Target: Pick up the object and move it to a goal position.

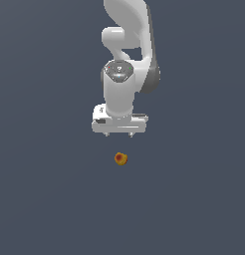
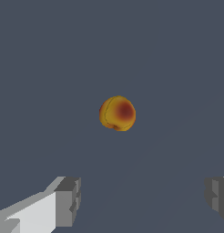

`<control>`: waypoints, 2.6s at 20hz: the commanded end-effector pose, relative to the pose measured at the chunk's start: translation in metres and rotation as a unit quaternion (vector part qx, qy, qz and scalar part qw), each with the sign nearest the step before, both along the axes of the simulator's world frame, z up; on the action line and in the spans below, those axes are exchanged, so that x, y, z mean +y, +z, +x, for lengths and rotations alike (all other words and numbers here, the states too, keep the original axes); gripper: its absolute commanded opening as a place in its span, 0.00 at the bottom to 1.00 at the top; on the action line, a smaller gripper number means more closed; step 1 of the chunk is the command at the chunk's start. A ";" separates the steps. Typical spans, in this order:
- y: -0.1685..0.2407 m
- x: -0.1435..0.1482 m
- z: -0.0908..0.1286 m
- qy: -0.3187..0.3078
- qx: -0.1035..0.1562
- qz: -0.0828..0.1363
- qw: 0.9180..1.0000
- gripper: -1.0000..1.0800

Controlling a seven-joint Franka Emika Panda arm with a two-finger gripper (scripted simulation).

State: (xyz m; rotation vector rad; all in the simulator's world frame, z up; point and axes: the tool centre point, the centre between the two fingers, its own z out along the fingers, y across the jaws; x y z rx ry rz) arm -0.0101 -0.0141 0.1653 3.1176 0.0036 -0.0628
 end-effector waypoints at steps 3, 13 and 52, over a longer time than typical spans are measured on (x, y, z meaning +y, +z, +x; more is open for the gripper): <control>0.000 0.000 0.000 0.001 0.001 -0.001 1.000 0.96; 0.003 0.000 -0.005 0.004 0.011 -0.014 1.000 0.96; -0.052 0.003 0.029 0.393 0.005 0.009 0.920 0.96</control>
